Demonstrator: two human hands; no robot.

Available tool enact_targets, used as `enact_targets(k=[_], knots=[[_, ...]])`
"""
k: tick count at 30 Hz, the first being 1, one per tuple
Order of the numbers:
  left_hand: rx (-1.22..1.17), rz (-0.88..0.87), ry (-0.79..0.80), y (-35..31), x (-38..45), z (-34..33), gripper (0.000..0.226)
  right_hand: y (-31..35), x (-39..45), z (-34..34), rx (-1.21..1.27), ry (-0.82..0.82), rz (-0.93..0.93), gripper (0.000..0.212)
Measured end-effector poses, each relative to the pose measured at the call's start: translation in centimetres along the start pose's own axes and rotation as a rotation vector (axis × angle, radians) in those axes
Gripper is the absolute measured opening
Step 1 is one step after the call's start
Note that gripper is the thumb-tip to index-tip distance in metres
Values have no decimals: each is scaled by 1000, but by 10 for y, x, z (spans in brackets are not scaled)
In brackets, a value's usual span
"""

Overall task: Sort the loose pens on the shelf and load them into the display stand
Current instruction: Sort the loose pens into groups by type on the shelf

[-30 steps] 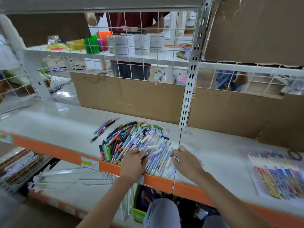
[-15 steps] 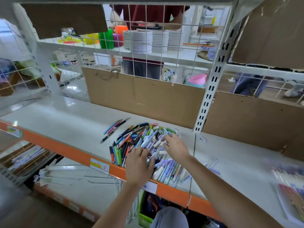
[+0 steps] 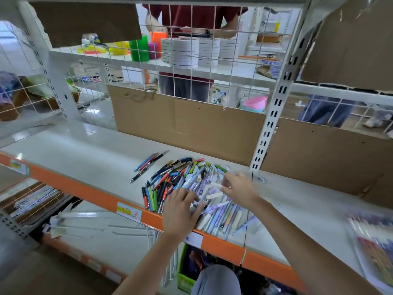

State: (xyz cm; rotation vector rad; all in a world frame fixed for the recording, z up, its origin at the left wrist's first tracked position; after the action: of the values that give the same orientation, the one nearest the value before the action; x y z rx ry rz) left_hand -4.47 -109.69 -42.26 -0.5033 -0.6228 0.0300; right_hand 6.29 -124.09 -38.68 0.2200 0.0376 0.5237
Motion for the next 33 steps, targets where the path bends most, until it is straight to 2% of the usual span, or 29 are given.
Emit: enact_targets(k=[4, 7, 11, 13, 19, 24, 29, 33], knots=[[-2, -111, 102, -6, 2, -3, 47, -29, -43, 11, 371, -51, -145, 4], [16, -107, 146, -7, 3, -4, 46, -50, -72, 11, 658, -73, -284, 3], [-33, -112, 156, -12, 1, -3, 47, -63, -102, 10, 867, -87, -376, 8], [-105, -131, 160, -22, -1, -1, 46, -65, -113, 14, 934, -106, -387, 9], [-377, -88, 328, -60, -8, -1, 16, -74, -133, 26, 1115, -186, -369, 5], [-456, -122, 301, -81, -10, -1, 18, -81, -144, 36, 1128, -190, -317, 6], [-505, -129, 339, -97, -8, -4, 13, -92, -152, 39, 1178, -239, -344, 6], [-538, -107, 369, -106, -6, -5, 16, -96, -157, 42, 1269, -218, -342, 10]])
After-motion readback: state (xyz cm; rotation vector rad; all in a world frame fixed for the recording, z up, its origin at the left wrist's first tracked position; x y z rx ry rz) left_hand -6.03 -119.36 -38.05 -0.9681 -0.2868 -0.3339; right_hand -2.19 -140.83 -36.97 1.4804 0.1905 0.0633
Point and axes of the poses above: each hand's wrist, its own x-axis towards the middle knuckle, its own z-axis out of the back of the hand, y = z × x, the point moved 7 cm from there along x, towards the middle knuckle, and after that the axes turned 8 degrees about -x, right-handed, at the moved point
